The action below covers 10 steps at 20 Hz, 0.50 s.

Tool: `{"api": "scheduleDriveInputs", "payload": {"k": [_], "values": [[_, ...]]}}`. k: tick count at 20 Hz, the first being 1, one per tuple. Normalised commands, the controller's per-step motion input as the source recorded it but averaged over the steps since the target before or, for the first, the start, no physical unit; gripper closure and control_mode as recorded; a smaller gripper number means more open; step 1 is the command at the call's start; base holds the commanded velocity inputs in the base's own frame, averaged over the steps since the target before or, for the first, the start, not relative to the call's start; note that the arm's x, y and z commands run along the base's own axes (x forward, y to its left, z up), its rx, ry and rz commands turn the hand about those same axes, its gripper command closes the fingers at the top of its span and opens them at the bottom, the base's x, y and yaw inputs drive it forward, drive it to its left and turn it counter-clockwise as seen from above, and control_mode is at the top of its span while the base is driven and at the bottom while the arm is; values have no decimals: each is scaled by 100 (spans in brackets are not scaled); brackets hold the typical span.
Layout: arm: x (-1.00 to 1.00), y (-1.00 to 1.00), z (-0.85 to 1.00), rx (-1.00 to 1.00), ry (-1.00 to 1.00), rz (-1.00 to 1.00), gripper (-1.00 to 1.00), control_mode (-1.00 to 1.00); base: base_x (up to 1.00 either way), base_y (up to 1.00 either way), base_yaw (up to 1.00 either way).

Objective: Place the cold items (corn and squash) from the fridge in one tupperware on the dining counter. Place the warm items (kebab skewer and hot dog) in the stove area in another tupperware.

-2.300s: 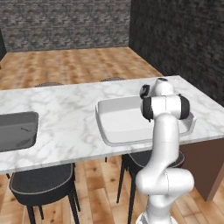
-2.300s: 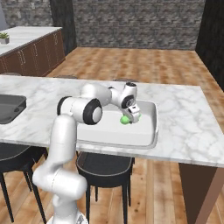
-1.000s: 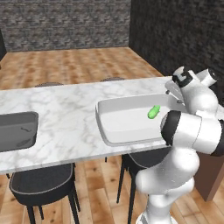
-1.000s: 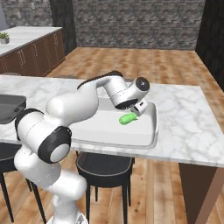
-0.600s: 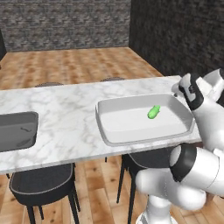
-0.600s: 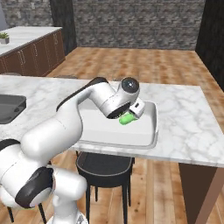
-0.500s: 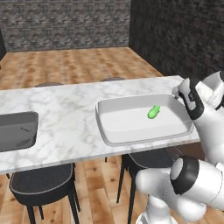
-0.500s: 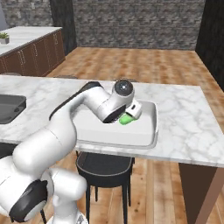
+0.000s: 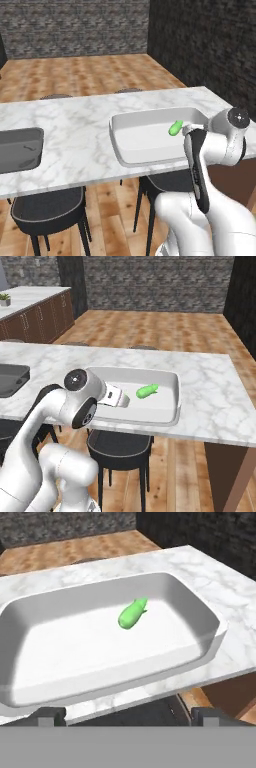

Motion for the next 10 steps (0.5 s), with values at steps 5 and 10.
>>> {"api": "scheduleDriveInputs", "payload": {"k": [5, 10], "values": [[-53, 100, -11, -36, 12, 6, -100, -100, 0, 0, 0], [1, 55, -32, -30, 16, 4, -100, -100, 0, 0, 0]]}}
